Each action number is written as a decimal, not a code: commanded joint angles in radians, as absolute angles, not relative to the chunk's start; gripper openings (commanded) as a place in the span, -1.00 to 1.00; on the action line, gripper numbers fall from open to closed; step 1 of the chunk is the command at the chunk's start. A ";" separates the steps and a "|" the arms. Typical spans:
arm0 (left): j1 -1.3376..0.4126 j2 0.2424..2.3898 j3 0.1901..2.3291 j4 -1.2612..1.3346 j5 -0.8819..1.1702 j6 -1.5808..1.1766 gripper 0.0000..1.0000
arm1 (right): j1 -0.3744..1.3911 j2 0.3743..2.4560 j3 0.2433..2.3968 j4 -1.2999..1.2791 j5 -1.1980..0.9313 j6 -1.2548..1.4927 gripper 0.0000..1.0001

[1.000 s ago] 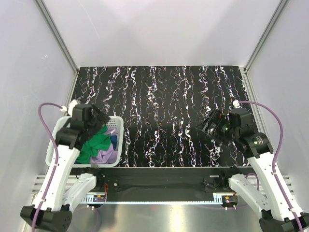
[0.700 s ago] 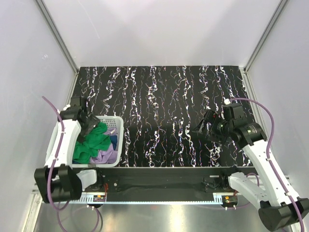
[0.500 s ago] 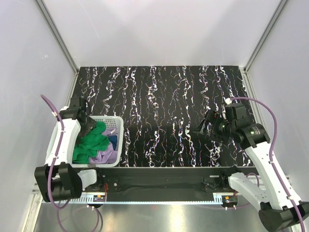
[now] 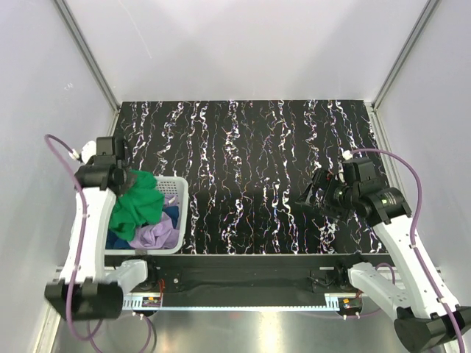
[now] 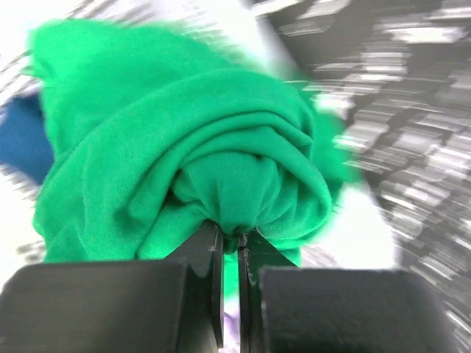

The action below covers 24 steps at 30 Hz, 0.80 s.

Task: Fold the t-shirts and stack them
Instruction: Grab the tshirt from the pile, then move the tshirt to the center of the board

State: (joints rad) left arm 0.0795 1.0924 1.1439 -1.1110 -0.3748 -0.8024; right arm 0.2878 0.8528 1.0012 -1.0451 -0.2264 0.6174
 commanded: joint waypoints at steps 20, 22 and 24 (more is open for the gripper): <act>-0.676 1.210 1.532 -0.865 0.058 -0.686 0.78 | 0.287 0.920 1.121 -1.120 -0.159 0.614 1.00; -0.676 1.174 1.568 -0.911 -0.067 -0.640 0.98 | 0.287 0.923 1.089 -1.106 -0.231 0.595 0.99; -0.676 1.132 1.566 -0.928 -0.113 -0.614 0.98 | 0.287 0.942 1.063 -1.060 -0.290 0.583 0.99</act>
State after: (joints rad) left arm -0.6769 1.2549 1.4689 -0.8764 0.0296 -0.6994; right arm 0.2878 0.9291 1.0916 -1.0943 -0.2070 0.6144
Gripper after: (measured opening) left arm 0.985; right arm 0.994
